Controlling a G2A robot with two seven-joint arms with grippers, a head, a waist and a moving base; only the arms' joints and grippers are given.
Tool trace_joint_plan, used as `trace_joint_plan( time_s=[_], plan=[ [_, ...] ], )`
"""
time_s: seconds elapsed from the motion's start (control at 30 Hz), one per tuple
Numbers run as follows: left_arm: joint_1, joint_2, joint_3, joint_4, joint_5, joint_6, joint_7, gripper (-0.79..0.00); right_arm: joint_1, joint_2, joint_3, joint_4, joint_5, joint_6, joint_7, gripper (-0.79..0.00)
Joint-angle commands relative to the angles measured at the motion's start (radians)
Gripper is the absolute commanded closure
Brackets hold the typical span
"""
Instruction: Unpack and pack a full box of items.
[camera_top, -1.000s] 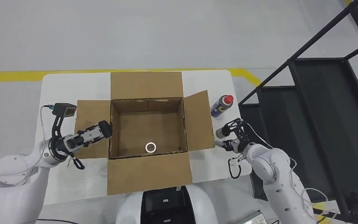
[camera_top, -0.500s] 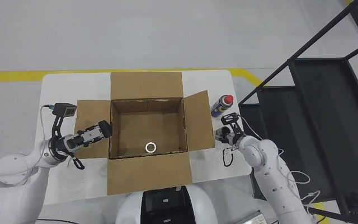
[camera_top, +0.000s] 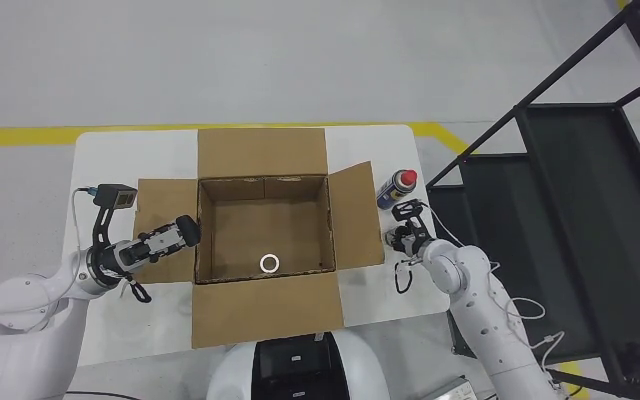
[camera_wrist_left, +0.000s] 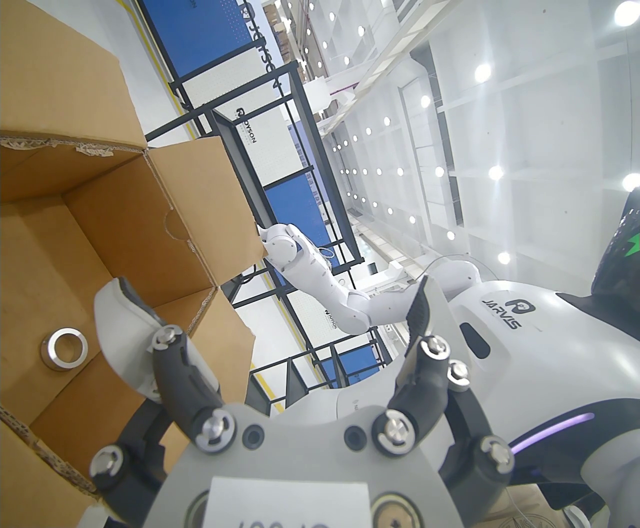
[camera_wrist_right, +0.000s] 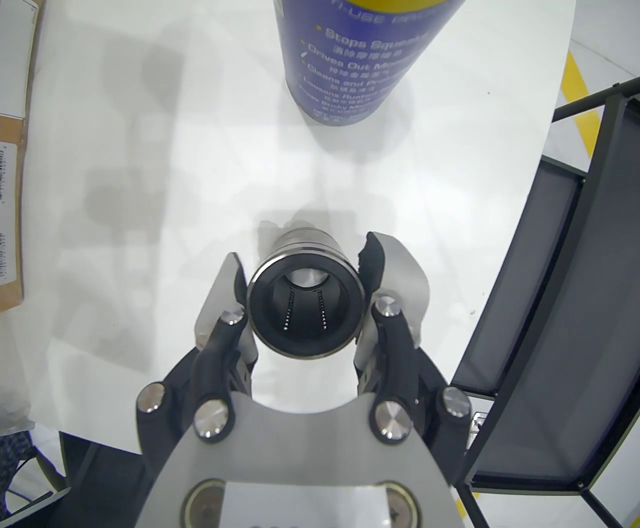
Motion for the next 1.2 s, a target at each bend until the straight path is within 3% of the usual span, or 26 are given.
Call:
trace_joint_plan(
  time_s=[0.0,0.2,0.4,0.6,0.7,0.8,0.9,1.03,1.17],
  plan=[
    [0.000,0.000,0.000,0.000,0.000,0.000,0.000,-0.785,-0.003,0.000,-0.002,-0.004,-0.006,0.007,0.001,0.000],
    [0.000,0.000,0.000,0.000,0.000,0.000,0.000,-0.785,-0.076,0.009,0.034,-0.123,-0.032,0.017,0.002,0.000],
    [0.000,0.000,0.000,0.000,0.000,0.000,0.000,-0.785,-0.264,0.025,0.164,-0.447,-0.048,0.047,0.023,0.000],
    [0.000,0.000,0.000,0.000,0.000,0.000,0.000,-0.785,-0.420,0.027,0.249,-0.760,-0.062,0.053,-0.090,0.000],
    [0.000,0.000,0.000,0.000,0.000,0.000,0.000,-0.785,-0.451,0.027,0.249,-0.856,-0.044,-0.006,-0.193,0.000],
    [0.000,0.000,0.000,0.000,0.000,0.000,0.000,-0.785,-0.403,0.031,0.183,-0.856,-0.072,-0.116,-0.230,0.000],
    [0.000,0.000,0.000,0.000,0.000,0.000,0.000,-0.785,-0.321,0.032,0.049,-0.856,-0.116,-0.190,-0.180,0.000],
    [0.000,0.000,0.000,0.000,0.000,0.000,0.000,-0.785,-0.202,0.021,-0.164,-0.836,-0.187,-0.168,-0.035,0.000],
    [0.000,0.000,0.000,0.000,0.000,0.000,0.000,-0.785,-0.081,0.001,-0.331,-0.742,-0.213,-0.124,0.029,0.000]
  ],
)
